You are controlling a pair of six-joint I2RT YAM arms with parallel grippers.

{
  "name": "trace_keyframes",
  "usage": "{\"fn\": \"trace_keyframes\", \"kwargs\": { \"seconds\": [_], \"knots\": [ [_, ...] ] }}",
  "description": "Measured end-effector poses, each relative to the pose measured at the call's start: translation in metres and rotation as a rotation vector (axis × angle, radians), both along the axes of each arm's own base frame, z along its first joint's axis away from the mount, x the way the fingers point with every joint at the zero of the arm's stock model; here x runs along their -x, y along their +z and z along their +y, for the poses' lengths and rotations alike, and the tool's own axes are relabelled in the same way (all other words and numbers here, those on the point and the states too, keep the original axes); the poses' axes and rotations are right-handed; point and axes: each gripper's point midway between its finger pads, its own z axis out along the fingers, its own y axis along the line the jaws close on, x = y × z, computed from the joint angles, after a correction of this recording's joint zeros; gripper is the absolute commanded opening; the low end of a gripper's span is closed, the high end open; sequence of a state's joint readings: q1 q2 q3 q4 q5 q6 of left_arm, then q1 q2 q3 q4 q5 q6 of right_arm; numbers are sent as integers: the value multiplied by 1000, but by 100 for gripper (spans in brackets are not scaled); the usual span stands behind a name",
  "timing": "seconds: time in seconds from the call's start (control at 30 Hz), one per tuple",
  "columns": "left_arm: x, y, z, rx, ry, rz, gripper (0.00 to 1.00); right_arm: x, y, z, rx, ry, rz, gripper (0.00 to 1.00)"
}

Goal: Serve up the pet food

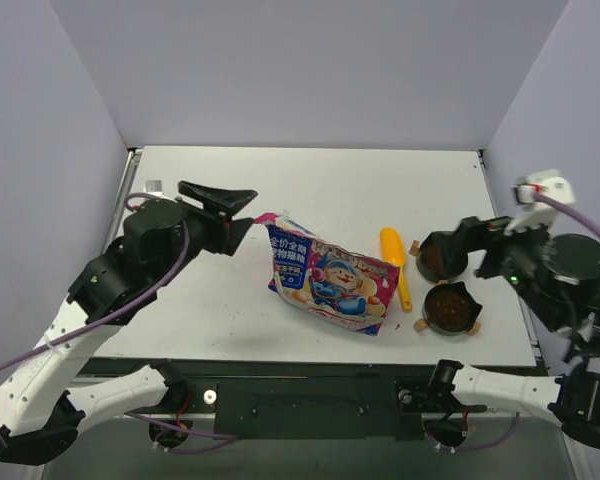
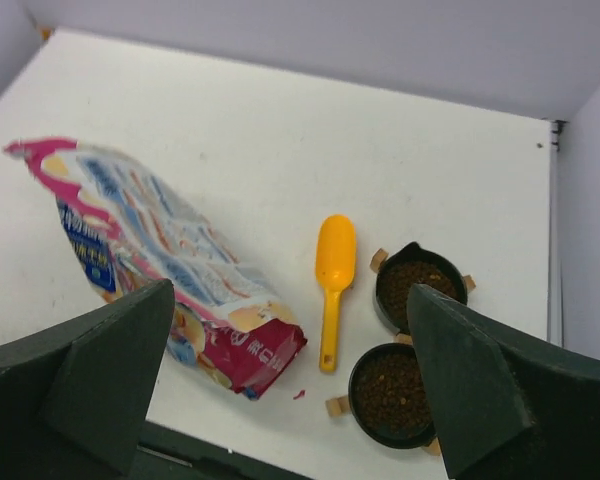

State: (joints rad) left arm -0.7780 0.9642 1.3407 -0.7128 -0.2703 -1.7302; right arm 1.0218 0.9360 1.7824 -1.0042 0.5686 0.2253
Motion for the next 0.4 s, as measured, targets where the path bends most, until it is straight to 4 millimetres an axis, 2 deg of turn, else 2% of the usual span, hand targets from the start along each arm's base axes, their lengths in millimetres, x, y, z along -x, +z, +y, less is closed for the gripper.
{"fn": "trace_keyframes", "kwargs": {
  "seconds": [0.1,0.23,0.3,0.4],
  "knots": [
    [-3,46,27,-86,66,-171,81,11,27,-49,-120,-131,-86,96],
    [1,109,67,-221,170,-377,81,26,41,-104,-216,-268,-164,97],
    [3,132,87,-293,233,-447,82,30,42,-121,-231,-321,-186,97],
    [6,146,113,-404,309,-504,82,30,40,-131,-218,-373,-197,98]
  ]
}}
